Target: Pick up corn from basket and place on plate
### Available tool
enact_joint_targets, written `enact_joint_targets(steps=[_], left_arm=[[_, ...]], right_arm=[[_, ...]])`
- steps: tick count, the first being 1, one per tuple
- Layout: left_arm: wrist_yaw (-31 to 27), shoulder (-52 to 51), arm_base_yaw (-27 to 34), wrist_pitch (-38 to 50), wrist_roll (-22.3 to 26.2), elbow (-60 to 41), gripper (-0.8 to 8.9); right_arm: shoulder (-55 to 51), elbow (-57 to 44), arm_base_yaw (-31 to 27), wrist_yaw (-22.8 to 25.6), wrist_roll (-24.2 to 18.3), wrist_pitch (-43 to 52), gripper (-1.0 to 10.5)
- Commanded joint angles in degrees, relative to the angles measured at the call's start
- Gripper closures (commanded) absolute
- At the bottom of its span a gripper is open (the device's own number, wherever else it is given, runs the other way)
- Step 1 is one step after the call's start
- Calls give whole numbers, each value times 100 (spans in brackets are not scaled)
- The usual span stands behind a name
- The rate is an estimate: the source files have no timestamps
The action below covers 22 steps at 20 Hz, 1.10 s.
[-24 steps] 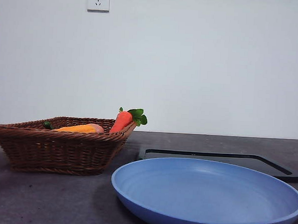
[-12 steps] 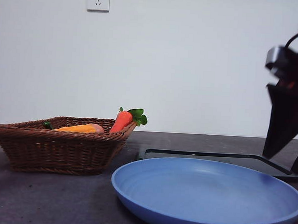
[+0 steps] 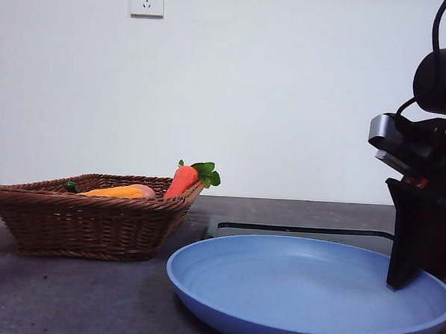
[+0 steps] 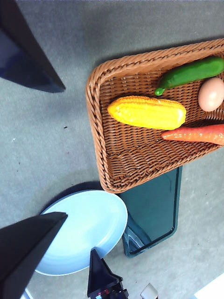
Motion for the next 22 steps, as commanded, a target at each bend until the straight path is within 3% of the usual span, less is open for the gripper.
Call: enact_joint_targets(steps=[1, 5, 9, 16, 22], left_arm=[[24, 114, -13, 72, 2, 85, 398], [22, 387, -140, 170, 0, 85, 398], [-9, 920, -367, 684, -4, 109, 398], [-1222, 2520, -1196, 1268, 232, 778, 398], [-2203, 4341, -1878, 1495, 706, 1904, 398]], right_arm=[[92, 98, 31, -28, 44, 66, 944], [31, 120, 24, -474, 195, 52, 944], [-376, 407, 24, -494, 208, -448, 944], [-1543, 901, 24, -496, 181, -1268, 944], [-2293, 1040, 24, -455, 319, -1410, 944]])
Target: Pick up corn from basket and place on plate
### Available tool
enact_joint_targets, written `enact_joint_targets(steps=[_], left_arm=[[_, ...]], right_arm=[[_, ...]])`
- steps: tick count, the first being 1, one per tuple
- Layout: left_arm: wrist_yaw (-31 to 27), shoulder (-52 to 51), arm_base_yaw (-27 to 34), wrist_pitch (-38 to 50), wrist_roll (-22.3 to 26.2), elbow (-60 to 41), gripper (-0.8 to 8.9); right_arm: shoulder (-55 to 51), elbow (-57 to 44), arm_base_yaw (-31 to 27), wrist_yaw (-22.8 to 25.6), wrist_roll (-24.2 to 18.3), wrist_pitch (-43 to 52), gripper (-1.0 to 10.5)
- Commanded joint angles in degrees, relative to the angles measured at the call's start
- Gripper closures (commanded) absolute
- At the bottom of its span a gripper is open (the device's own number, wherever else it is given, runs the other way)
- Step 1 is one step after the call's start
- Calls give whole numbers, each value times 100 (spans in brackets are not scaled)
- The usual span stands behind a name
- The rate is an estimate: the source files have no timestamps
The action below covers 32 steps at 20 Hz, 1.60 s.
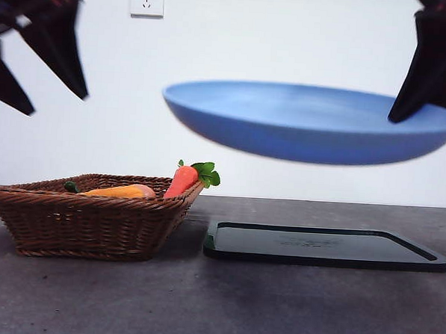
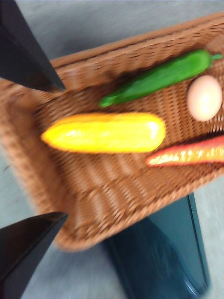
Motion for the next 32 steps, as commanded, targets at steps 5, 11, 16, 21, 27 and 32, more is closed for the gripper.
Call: enact_joint_targets(steps=[5, 11, 16, 21, 27, 32], left_arm=[[-787, 1834, -435, 59, 632, 1215, 398], [-984, 2837, -568, 234, 798, 1622, 398], [-1126, 3246, -568, 435, 894, 1624, 398], [-1123, 3508, -568, 625, 892, 1624, 398], [-1123, 3582, -588, 621, 866, 1624, 477], [-1123, 3580, -601, 590, 861, 1624, 588]], right_arm=[[-330, 118, 22, -17, 107, -59, 944], [-369, 118, 22, -15, 125, -79, 944], [-369, 118, 22, -15, 122, -74, 944], [-369, 118, 22, -17, 120, -79, 944], [-369, 118, 22, -15, 118, -68, 944], [-369, 118, 22, -13, 103, -50, 944]])
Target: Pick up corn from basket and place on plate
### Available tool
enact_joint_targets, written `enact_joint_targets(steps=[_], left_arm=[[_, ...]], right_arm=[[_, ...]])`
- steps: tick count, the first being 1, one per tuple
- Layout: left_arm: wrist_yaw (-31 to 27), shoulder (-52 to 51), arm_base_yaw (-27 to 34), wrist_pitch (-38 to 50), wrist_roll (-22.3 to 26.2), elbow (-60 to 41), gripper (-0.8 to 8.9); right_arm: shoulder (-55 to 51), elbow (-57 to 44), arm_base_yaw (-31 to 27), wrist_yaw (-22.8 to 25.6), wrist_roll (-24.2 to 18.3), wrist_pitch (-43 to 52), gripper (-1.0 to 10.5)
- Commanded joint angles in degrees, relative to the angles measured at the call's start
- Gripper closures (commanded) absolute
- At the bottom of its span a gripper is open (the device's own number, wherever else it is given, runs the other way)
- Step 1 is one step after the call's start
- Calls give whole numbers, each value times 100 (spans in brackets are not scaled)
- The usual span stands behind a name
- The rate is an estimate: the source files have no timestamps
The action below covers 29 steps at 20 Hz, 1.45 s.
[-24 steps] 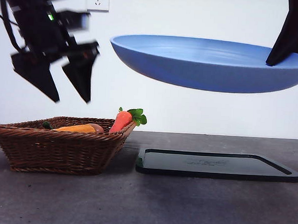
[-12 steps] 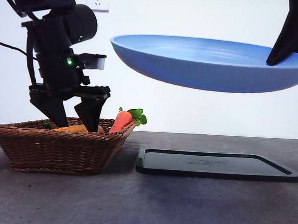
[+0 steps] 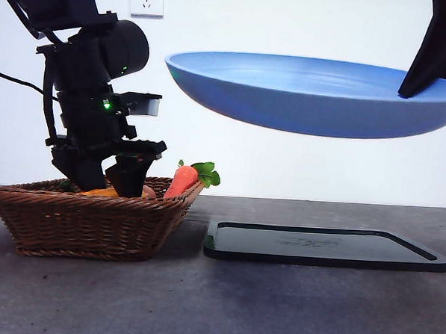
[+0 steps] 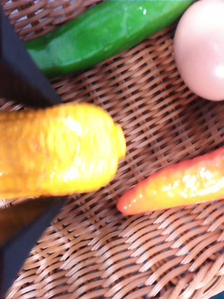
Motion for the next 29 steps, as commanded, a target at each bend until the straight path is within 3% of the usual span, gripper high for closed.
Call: enact_joint_targets(steps=[1, 5, 13, 18, 22, 26, 29], left_arm=[[-20, 111, -35, 4, 24, 103, 598], [-20, 42, -35, -44, -81, 140, 609], [160, -254, -72, -1429, -328, 1539, 609], [1399, -741, -284, -1679, -706, 1871, 609], [2413, -861, -789, -1803, -734, 1869, 608], [2361, -817, -1502, -1600, -627, 1864, 608], [1923, -658, -1851, -1491, -308, 1864, 608]], right_arm=[[22, 118, 24, -15, 79, 63, 944], [22, 118, 24, 33, 79, 68, 944], [195, 118, 0, 664, 214, 120, 944], [920, 118, -83, 756, 407, 522, 944], [1541, 118, -90, 645, 671, 1054, 944], [1886, 118, -90, 304, 807, 1268, 944], [1902, 118, -90, -42, 907, 1394, 944]])
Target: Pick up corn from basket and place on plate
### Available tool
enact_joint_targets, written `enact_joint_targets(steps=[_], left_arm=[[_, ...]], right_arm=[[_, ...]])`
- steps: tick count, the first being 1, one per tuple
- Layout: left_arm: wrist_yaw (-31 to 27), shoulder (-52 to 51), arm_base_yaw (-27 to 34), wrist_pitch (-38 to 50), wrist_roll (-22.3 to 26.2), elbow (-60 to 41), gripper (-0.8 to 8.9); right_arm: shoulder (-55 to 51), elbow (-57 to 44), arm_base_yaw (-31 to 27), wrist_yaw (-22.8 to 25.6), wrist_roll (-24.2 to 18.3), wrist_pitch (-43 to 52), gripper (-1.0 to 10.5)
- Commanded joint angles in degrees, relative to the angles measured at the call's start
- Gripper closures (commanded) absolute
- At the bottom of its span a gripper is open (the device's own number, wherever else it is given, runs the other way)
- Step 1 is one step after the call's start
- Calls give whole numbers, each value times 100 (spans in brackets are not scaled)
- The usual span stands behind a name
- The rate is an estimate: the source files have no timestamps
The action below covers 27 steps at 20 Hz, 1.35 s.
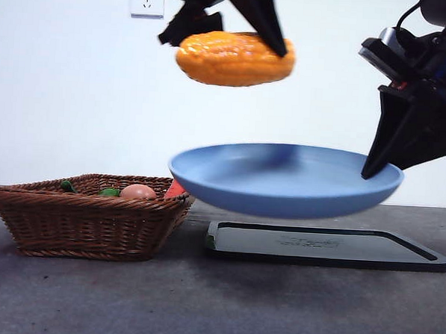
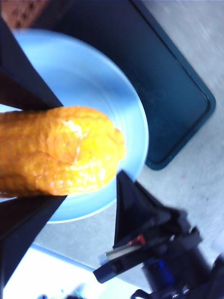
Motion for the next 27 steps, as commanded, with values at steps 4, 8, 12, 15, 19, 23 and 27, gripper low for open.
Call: enact_joint_targets(steps=[4, 8, 12, 15, 19, 23, 27], left_arm=[[-610, 608, -315, 61, 544, 107, 608], [-855, 841, -361, -33, 695, 107, 607], [-855, 857, -363, -28, 734, 107, 547], [-855, 857, -363, -109, 732, 107, 502], [-852, 857, -363, -170, 678, 107, 495], [-852, 850, -361, -197, 621, 144, 431], [-850, 848, -363, -446, 623, 474, 431]], right_arm=[[46, 116, 22, -566, 315, 199, 944], [46, 116, 22, -678, 354, 190, 944], [46, 116, 22, -723, 361, 129, 944], [46, 116, 24, -826, 369, 138, 944], [46, 116, 22, -824, 402, 136, 944], [46, 116, 22, -822, 404, 122, 944], [46, 116, 22, -798, 402, 57, 944]])
